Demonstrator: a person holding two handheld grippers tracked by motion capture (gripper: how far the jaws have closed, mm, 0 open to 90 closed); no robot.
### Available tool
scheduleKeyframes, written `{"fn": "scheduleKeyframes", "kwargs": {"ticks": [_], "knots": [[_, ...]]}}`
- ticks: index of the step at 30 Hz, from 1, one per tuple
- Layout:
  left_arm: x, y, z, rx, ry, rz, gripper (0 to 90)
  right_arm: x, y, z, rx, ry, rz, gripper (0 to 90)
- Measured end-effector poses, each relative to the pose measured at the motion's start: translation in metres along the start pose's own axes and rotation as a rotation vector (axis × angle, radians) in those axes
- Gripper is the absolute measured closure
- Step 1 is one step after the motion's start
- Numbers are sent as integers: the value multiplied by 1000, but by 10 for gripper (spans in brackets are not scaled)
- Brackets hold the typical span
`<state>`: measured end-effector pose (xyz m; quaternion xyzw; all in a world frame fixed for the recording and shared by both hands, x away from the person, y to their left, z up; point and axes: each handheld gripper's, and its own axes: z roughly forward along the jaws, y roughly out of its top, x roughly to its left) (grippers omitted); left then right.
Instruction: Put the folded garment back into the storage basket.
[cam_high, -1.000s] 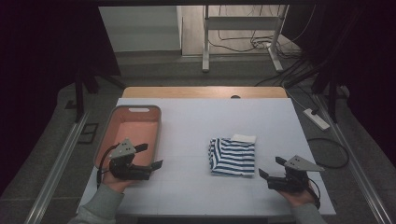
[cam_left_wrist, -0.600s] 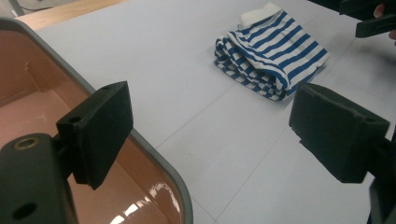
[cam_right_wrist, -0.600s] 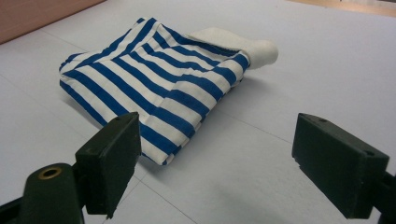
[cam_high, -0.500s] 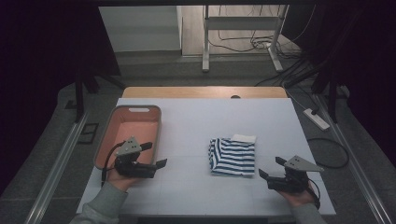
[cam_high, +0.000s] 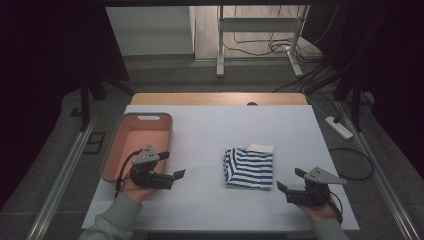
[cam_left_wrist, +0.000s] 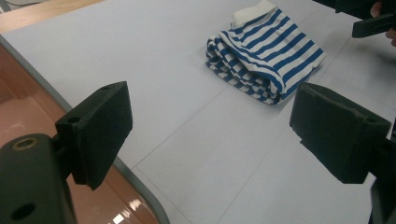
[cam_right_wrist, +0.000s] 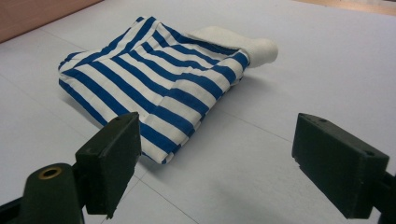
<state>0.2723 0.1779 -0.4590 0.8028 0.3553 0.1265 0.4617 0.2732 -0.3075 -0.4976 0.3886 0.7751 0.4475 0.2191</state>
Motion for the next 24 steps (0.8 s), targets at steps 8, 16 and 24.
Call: {"fn": "scheduleKeyframes", "kwargs": {"ticks": [8,16,24], "knots": [[-1,7,8,0,-10,3,137,0,-1,1,5,-1,-1,162],[-5,17,17,-1,-24,12,137,1,-1,1,5,3,-6,162],[-7,25,28,2,-42,12,137,1,-1,2,7,4,-8,162]]}}
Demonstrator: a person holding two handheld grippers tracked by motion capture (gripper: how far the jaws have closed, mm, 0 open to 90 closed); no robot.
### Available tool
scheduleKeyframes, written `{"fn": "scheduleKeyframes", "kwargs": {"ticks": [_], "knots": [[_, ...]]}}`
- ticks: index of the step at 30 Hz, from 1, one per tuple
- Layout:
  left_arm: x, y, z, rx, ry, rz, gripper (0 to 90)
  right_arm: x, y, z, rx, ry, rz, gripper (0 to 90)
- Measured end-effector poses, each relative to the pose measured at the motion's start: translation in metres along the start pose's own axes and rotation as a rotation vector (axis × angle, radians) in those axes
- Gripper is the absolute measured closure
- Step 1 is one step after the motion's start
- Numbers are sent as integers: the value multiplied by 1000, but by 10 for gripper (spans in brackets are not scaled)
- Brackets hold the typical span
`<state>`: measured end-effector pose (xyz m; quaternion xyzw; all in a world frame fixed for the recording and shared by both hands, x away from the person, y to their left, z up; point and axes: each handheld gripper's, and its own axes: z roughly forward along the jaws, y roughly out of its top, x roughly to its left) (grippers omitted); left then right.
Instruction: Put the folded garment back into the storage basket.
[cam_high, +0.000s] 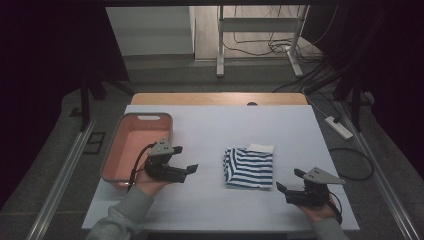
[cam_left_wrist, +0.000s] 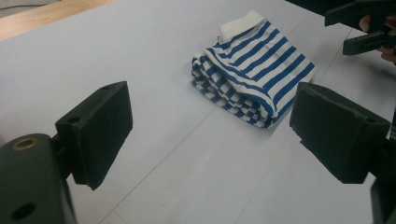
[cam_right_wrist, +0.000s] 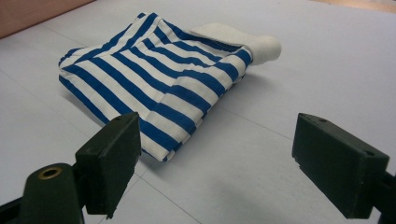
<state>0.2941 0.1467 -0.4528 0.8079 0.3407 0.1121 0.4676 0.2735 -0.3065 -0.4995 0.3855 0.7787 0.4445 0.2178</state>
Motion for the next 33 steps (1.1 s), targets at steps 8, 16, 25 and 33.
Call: {"fn": "scheduleKeyframes", "kwargs": {"ticks": [8,16,25,33], "knots": [[5,3,9,15,2,-13,137,0,0,0,2,3,-1,162],[4,7,16,24,-2,-11,137,0,0,0,4,3,-2,162],[3,10,24,32,-7,-14,138,0,-1,0,6,3,0,162],[-1,12,33,55,-9,-6,139,-1,-1,1,10,4,4,168]]}}
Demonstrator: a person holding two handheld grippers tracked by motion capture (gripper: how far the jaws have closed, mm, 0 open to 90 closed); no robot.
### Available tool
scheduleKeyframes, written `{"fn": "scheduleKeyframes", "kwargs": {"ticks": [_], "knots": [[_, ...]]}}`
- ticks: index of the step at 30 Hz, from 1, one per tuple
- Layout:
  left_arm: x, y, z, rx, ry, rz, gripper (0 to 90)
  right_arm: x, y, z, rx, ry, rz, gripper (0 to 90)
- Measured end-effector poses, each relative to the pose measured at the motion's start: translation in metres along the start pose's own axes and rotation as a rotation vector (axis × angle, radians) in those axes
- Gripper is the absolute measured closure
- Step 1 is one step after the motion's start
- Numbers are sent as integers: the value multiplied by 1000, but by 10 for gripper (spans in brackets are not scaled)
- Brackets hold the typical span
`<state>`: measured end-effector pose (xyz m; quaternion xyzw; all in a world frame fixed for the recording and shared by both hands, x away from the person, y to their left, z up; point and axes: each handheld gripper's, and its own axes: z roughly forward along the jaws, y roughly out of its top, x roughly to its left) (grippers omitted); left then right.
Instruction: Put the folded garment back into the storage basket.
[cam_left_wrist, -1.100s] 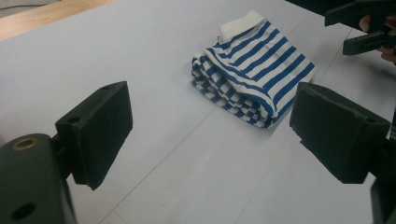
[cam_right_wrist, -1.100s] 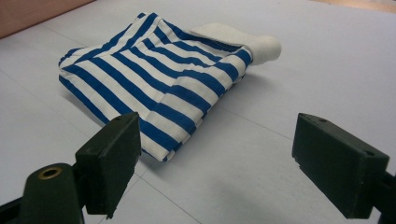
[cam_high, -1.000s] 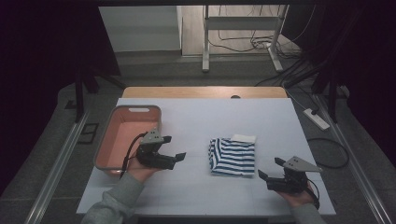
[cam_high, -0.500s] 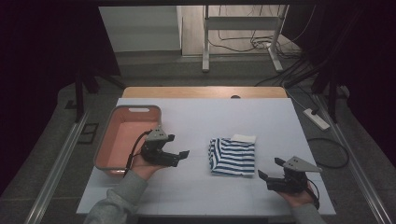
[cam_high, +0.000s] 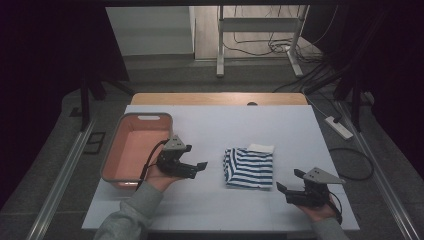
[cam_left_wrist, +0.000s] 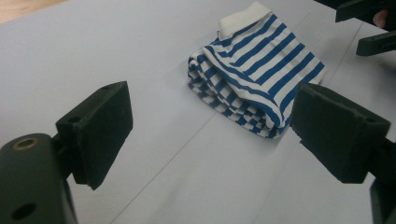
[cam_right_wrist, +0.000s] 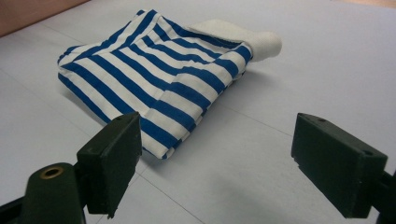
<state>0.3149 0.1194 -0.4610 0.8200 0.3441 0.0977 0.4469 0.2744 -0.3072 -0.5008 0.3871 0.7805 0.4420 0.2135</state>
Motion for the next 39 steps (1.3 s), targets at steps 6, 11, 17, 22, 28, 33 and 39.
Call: {"fn": "scheduleKeyframes", "kwargs": {"ticks": [6,11,17,22,28,33,39], "knots": [[-3,7,11,1,-7,2,139,0,1,2,-9,4,-2,168],[-8,13,18,9,-21,15,139,0,1,2,-8,6,-7,167],[-14,21,25,10,-34,30,141,1,1,1,-6,3,-2,168],[-15,25,32,19,-39,33,142,1,0,1,-8,7,-5,167],[-15,31,37,16,-53,23,142,1,0,1,-6,9,-6,168],[-13,38,40,19,-48,21,143,1,0,1,-8,12,-8,167],[-13,42,50,39,-49,21,143,0,0,1,-6,13,-7,167]]}}
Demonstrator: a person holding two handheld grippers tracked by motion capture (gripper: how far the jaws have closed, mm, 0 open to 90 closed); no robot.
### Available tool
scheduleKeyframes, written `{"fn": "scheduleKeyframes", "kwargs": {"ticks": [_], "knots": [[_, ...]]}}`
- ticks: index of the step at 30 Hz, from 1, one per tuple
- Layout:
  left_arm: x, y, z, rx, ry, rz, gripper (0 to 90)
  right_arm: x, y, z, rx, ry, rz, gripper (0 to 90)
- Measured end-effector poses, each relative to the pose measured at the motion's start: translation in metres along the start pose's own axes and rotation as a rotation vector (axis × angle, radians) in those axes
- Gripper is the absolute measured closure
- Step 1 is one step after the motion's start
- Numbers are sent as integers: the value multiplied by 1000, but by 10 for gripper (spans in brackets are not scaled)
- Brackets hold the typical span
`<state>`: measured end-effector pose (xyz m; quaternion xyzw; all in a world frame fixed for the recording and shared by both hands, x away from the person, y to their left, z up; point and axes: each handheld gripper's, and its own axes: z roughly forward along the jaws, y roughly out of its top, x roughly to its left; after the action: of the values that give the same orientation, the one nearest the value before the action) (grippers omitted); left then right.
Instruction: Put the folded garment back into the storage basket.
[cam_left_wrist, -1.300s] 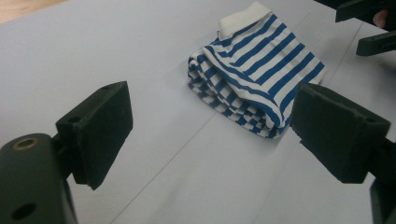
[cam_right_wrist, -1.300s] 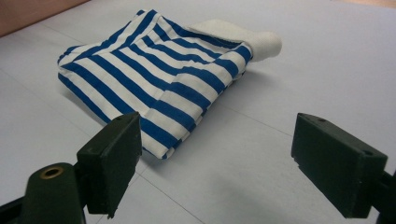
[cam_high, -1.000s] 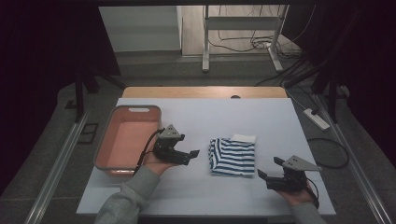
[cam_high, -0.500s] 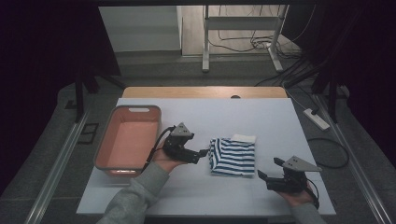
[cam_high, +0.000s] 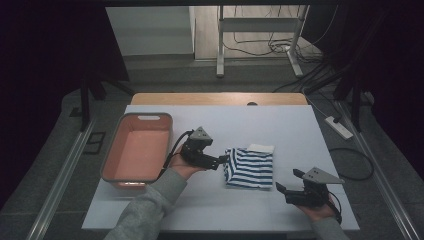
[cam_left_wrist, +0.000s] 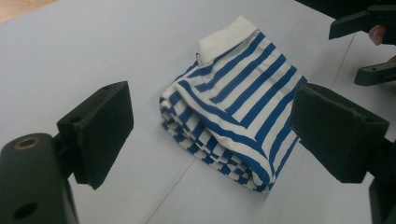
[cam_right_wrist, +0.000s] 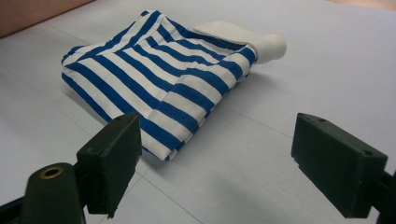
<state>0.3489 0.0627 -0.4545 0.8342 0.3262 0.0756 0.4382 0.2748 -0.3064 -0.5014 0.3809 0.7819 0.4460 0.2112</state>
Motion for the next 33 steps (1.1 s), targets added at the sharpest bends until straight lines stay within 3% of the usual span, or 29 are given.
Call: {"fn": "scheduleKeyframes", "kwargs": {"ticks": [9,33], "knots": [[2,6,8,-12,0,-8,144,0,-1,0,2,1,-2,167],[3,20,45,42,-9,-6,144,-1,-2,0,8,-2,-1,168]]}}
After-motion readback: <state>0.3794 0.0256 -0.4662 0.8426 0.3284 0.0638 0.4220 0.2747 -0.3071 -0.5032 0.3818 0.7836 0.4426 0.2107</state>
